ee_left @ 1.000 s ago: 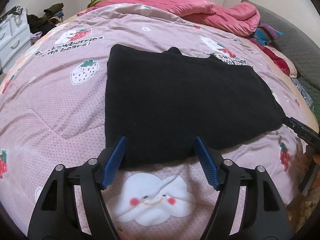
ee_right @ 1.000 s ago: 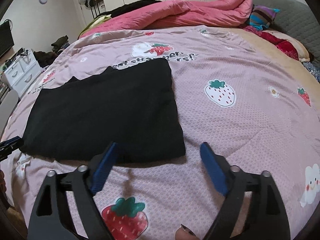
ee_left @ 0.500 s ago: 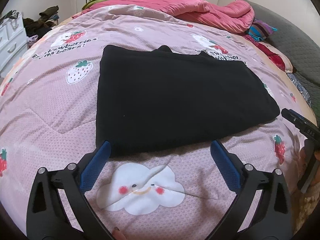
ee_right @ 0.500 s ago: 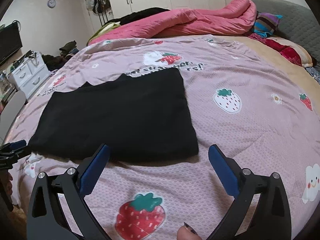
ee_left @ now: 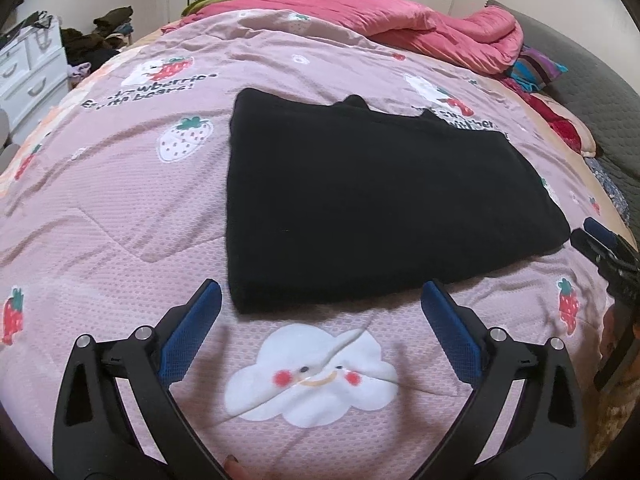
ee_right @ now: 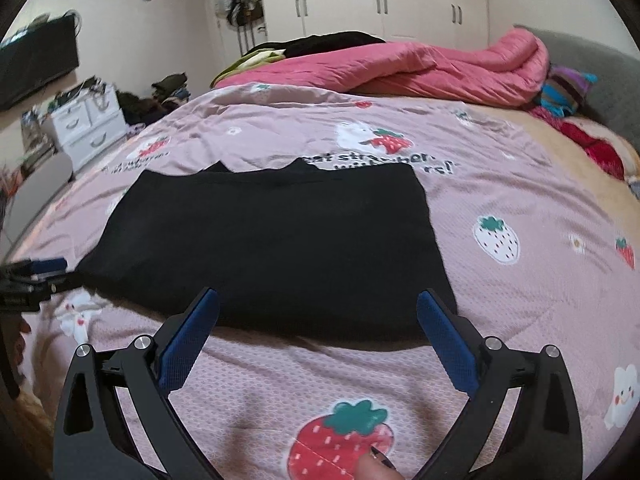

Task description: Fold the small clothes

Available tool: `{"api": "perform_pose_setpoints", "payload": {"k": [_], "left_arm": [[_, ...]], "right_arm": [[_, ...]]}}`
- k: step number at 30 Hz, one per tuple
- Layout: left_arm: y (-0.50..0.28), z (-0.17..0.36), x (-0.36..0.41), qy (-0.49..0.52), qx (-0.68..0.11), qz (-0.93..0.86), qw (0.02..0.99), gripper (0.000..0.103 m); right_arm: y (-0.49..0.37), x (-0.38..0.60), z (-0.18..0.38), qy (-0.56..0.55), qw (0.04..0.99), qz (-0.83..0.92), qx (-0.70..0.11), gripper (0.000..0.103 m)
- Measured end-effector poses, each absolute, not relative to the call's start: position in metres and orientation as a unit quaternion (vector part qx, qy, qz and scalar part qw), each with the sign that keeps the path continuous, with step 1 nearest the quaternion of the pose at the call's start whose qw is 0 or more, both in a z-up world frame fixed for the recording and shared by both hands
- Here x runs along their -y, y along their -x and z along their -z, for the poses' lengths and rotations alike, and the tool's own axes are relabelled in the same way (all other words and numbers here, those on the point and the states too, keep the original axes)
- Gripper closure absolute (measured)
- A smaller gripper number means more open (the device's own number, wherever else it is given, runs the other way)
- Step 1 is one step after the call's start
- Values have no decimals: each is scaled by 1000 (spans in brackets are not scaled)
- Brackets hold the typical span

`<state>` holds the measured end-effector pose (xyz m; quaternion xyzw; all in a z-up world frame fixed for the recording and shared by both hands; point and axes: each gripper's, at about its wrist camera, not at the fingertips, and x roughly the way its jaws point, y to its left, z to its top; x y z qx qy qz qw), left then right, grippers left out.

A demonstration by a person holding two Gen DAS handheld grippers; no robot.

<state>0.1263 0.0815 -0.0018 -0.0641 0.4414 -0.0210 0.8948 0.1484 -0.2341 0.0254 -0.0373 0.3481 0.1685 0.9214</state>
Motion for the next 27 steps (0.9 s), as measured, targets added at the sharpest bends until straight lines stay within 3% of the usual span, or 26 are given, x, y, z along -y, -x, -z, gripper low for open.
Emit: {"api": "perform_pose_setpoints", "payload": {"k": [27], "left_arm": [[-171,-13,-145,158,-416,-41,895,9]], "right_arm": [[-120,70,-7,190,879,-310,-308,4]]}}
